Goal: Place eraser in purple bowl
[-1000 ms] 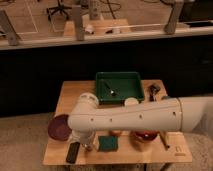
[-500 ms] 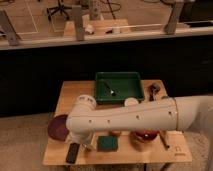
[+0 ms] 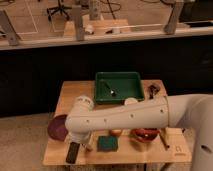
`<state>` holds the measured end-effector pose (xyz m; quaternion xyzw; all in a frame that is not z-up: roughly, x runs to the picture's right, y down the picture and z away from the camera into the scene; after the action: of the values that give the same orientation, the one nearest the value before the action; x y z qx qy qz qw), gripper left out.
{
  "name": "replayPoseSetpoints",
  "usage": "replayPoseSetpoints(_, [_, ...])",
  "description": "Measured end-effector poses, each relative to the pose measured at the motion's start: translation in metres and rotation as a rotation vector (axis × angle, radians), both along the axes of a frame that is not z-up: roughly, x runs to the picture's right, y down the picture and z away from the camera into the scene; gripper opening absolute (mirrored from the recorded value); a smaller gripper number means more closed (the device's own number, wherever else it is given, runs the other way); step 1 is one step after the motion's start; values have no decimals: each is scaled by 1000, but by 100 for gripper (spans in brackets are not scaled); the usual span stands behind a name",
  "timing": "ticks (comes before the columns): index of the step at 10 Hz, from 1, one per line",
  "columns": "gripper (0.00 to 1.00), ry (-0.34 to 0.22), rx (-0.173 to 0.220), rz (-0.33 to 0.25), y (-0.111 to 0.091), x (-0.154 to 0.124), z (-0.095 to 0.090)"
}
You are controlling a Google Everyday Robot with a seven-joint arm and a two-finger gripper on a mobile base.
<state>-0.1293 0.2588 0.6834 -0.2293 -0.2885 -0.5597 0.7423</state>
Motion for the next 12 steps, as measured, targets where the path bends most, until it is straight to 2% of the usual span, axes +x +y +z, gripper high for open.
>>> replayPoseSetpoints(5, [80,5,-9,-2,7,-8,11])
replayPoseSetpoints(12, [80,9,-43,28,35,-14,18])
